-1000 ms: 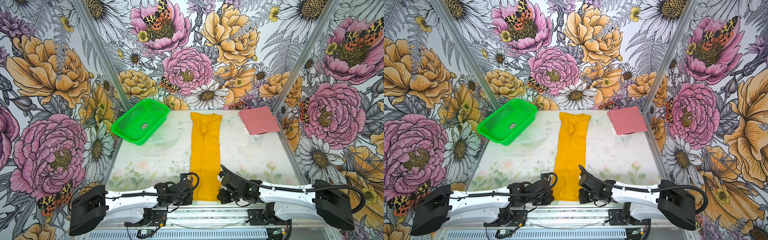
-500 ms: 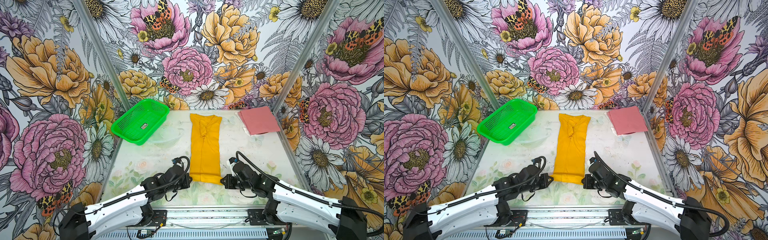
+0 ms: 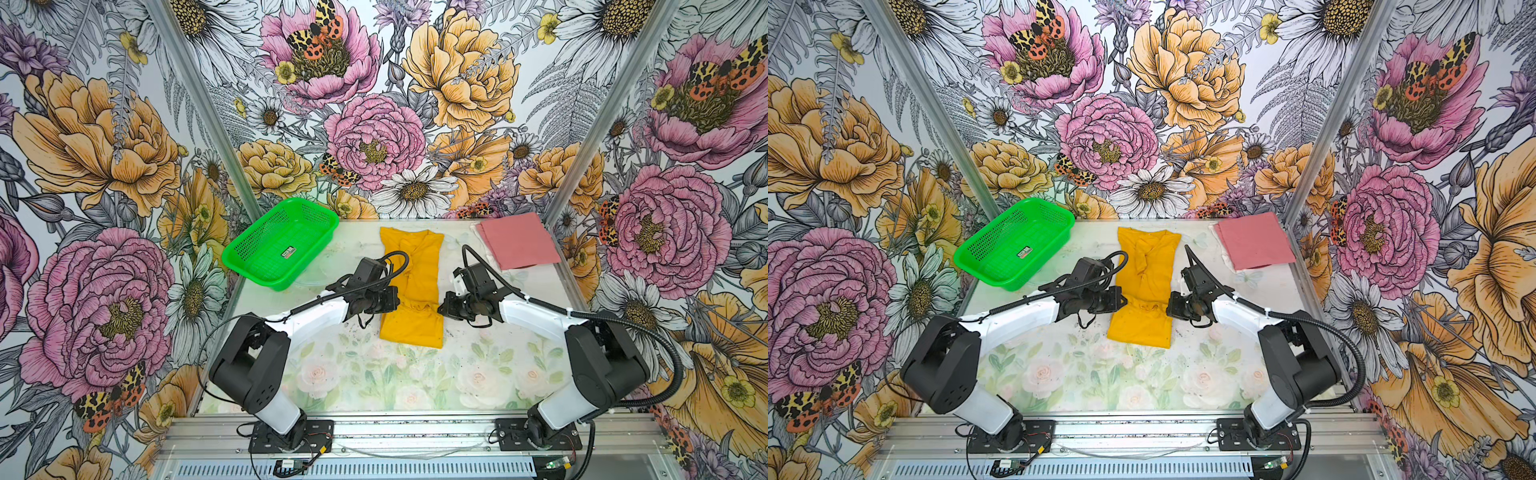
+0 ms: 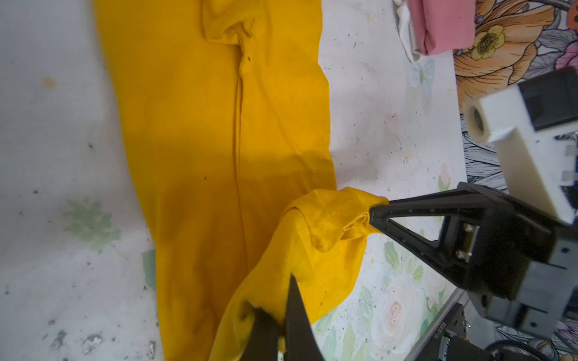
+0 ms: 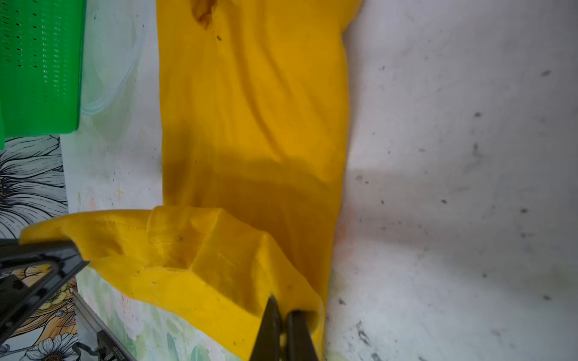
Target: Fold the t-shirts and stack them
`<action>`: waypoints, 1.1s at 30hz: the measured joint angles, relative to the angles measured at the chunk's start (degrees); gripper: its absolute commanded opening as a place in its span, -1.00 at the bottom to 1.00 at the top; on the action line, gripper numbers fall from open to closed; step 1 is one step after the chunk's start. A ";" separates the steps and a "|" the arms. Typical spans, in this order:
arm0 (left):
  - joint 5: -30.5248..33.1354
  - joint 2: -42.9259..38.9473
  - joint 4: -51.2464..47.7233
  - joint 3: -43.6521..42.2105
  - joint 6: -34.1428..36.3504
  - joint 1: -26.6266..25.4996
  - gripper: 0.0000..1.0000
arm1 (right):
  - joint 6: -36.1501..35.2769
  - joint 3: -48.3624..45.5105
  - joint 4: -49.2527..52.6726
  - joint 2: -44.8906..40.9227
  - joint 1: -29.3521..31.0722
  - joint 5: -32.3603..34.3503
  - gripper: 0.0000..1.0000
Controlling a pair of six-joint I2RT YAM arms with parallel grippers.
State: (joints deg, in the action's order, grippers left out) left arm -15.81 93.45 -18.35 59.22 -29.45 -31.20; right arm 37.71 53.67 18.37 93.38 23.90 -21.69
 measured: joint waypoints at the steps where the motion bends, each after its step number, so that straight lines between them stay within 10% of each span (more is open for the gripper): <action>1: -0.31 1.44 -0.07 1.18 0.55 1.05 -1.00 | -0.44 1.57 -0.09 1.64 -0.59 -0.55 -1.00; 27: -7.54 20.09 -0.26 17.68 3.56 9.31 -1.00 | -1.84 19.63 -1.09 19.02 -7.19 -6.23 -0.89; 33: -9.79 21.51 0.35 18.82 4.20 10.32 0.20 | -3.43 19.98 -1.05 19.23 -8.20 -6.69 0.12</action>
State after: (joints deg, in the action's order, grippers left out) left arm -25.61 114.96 -18.00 78.04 -25.26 -20.88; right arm 34.28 73.65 17.32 112.62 15.70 -28.38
